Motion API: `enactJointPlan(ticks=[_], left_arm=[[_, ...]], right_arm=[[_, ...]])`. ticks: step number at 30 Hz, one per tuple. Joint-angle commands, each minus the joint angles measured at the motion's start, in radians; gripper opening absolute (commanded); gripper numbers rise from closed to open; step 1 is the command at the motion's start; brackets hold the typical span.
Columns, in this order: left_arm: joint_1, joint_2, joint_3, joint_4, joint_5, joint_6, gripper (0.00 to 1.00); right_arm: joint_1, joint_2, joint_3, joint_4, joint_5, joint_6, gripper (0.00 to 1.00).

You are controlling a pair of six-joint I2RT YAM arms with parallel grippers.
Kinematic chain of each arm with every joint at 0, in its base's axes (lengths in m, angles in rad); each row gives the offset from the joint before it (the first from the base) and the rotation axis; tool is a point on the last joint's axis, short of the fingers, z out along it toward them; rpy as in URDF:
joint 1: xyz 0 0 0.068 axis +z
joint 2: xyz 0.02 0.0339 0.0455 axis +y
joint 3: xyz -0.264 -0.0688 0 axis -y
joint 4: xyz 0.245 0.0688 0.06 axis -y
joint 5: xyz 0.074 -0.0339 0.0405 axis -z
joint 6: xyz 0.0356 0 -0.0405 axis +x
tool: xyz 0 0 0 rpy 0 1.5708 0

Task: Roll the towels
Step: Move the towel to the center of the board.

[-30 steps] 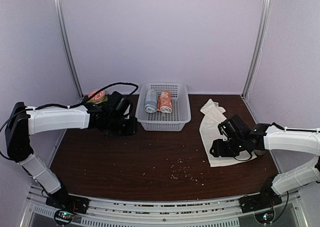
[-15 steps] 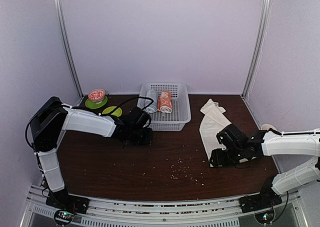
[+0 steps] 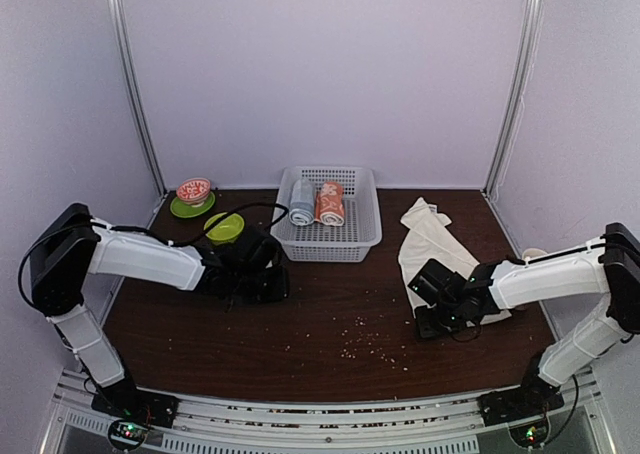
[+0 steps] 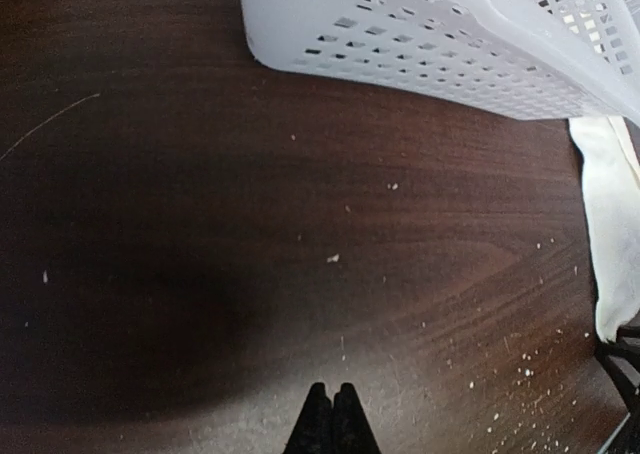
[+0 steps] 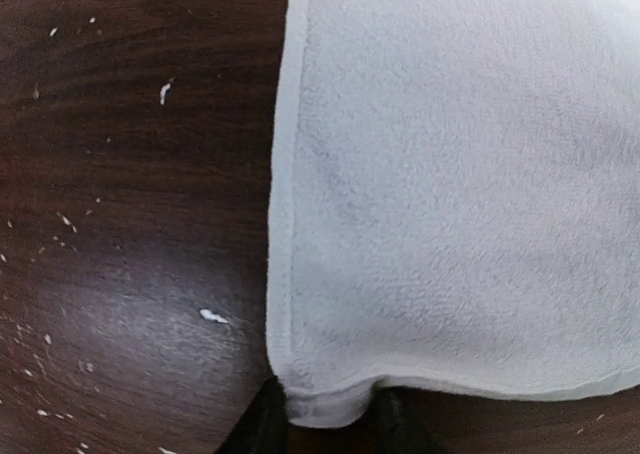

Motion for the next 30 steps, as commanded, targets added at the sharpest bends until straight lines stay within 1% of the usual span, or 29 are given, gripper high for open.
enactJointPlan(ticks=[1, 4, 7, 11, 13, 14, 15, 16, 17, 19, 21, 23, 25, 28, 30], left_arm=[[-0.042, -0.149, -0.1, 0.004, -0.042, -0.032, 0.0], [-0.061, -0.256, -0.135, -0.043, -0.081, -0.022, 0.0], [-0.069, -0.354, -0.164, -0.108, -0.128, -0.014, 0.0], [-0.07, -0.491, -0.216, -0.193, -0.204, -0.019, 0.0], [-0.07, -0.556, -0.239, -0.245, -0.243, -0.03, 0.0], [-0.07, -0.587, -0.248, -0.274, -0.258, -0.032, 0.0], [-0.07, -0.615, -0.258, -0.3, -0.269, -0.034, 0.01], [-0.07, -0.643, -0.267, -0.319, -0.273, -0.033, 0.05], [-0.07, -0.666, -0.28, -0.33, -0.271, -0.026, 0.13], [-0.07, -0.7, -0.305, -0.332, -0.251, -0.008, 0.27], [-0.072, -0.706, -0.325, -0.309, -0.203, 0.016, 0.37], [-0.083, -0.676, -0.325, -0.301, -0.162, 0.028, 0.42], [-0.095, -0.598, -0.305, -0.296, -0.124, 0.04, 0.44], [-0.1, -0.451, -0.249, -0.273, -0.051, 0.043, 0.44], [-0.105, -0.344, -0.194, -0.261, -0.016, 0.048, 0.42]], right_arm=[[0.052, 0.027, 0.007, -0.033, -0.004, 0.0, 0.19], [0.146, -0.003, 0.071, -0.046, -0.048, 0.022, 0.0], [0.25, 0.013, 0.17, -0.009, -0.13, 0.079, 0.0], [0.35, 0.143, 0.385, 0.107, -0.302, 0.113, 0.0], [0.388, 0.202, 0.549, 0.079, -0.318, 0.073, 0.29], [0.396, 0.208, 0.584, 0.056, -0.297, 0.065, 0.43], [0.395, 0.194, 0.589, 0.044, -0.268, 0.067, 0.51], [0.391, 0.163, 0.574, 0.035, -0.23, 0.072, 0.56], [0.385, 0.128, 0.547, 0.017, -0.183, 0.07, 0.59], [0.379, 0.061, 0.485, -0.05, -0.062, 0.059, 0.6], [0.37, -0.002, 0.407, -0.128, 0.054, 0.061, 0.59], [0.355, -0.081, 0.31, -0.167, 0.127, 0.076, 0.59], [0.327, -0.154, 0.217, -0.162, 0.161, 0.089, 0.58], [0.265, -0.24, 0.118, -0.129, 0.178, 0.094, 0.57], [0.217, -0.275, 0.085, -0.111, 0.176, 0.085, 0.57]])
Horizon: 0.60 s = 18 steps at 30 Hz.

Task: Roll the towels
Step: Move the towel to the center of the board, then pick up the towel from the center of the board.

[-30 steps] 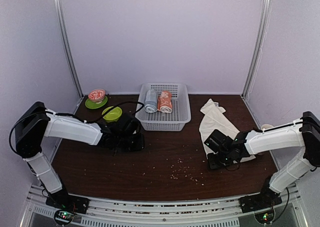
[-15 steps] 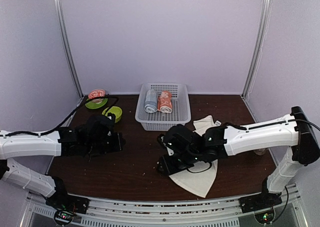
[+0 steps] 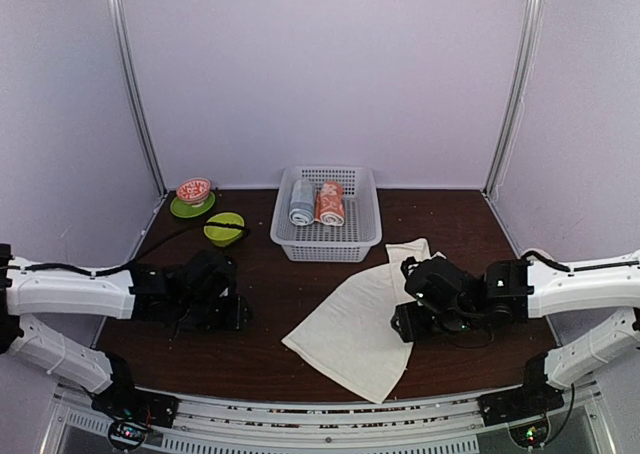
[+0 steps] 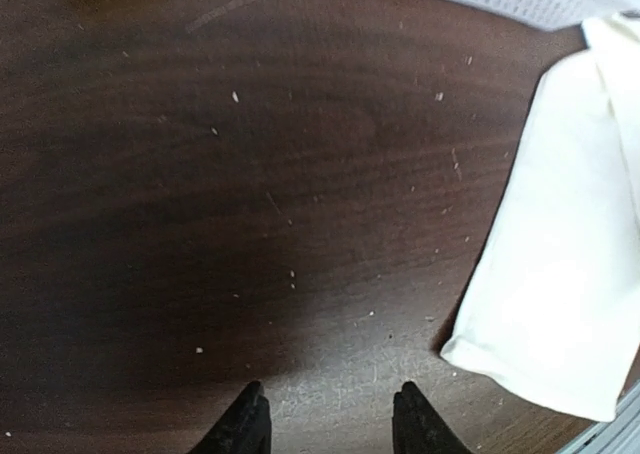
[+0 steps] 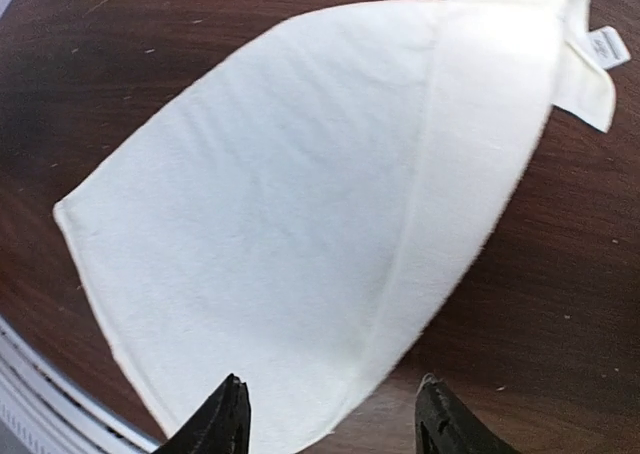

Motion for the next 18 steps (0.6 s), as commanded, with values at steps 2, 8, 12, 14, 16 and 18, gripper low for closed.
enactJointPlan(ticks=[2, 8, 12, 14, 16, 18], left_arm=[[-0.033, 0.234, 0.153, 0.04, 0.115, 0.041, 0.4], [-0.103, 0.437, 0.332, -0.029, 0.132, 0.043, 0.43], [-0.127, 0.51, 0.359, -0.052, 0.153, 0.034, 0.46], [-0.142, 0.528, 0.368, -0.077, 0.157, 0.024, 0.46], [-0.154, 0.533, 0.363, -0.099, 0.151, 0.014, 0.47], [-0.158, 0.534, 0.356, -0.12, 0.141, 0.001, 0.47]], right_arm=[[-0.089, -0.088, -0.065, 0.004, 0.092, -0.012, 0.56], [-0.129, -0.118, -0.073, 0.0, 0.1, -0.053, 0.56], [-0.152, -0.154, -0.081, -0.001, 0.083, -0.063, 0.57], [-0.164, -0.175, -0.081, -0.002, 0.074, -0.069, 0.57], [-0.173, -0.189, -0.081, -0.003, 0.071, -0.075, 0.57], [-0.182, -0.196, -0.075, -0.002, 0.066, -0.082, 0.57]])
